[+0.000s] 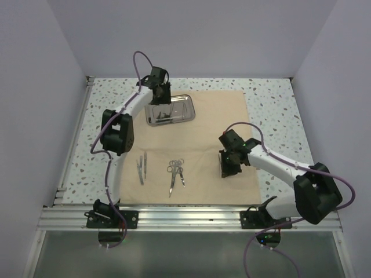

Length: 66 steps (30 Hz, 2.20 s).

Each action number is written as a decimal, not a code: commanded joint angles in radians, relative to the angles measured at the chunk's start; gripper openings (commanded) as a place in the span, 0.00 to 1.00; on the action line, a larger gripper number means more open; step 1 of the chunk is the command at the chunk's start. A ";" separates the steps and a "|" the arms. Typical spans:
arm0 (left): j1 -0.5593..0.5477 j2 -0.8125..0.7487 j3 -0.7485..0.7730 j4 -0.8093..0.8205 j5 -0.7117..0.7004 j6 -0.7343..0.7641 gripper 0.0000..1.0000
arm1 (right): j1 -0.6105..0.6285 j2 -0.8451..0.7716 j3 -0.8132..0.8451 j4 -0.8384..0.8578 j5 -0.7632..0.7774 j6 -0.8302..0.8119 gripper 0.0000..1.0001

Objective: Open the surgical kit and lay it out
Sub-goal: Place the medical item in the surgical kit, then pick up the medical item from the container, then place the medical item in the surgical kit.

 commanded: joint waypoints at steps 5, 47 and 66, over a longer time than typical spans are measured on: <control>-0.025 0.041 0.035 0.010 -0.011 -0.017 0.56 | 0.006 -0.135 0.024 -0.166 -0.059 -0.058 0.74; -0.095 -0.097 0.021 -0.031 0.020 -0.043 0.00 | 0.004 -0.018 0.541 -0.295 0.254 -0.070 0.96; -0.695 -0.479 -0.537 -0.087 -0.167 -0.570 0.00 | 0.003 -0.244 0.605 -0.448 0.466 0.163 0.96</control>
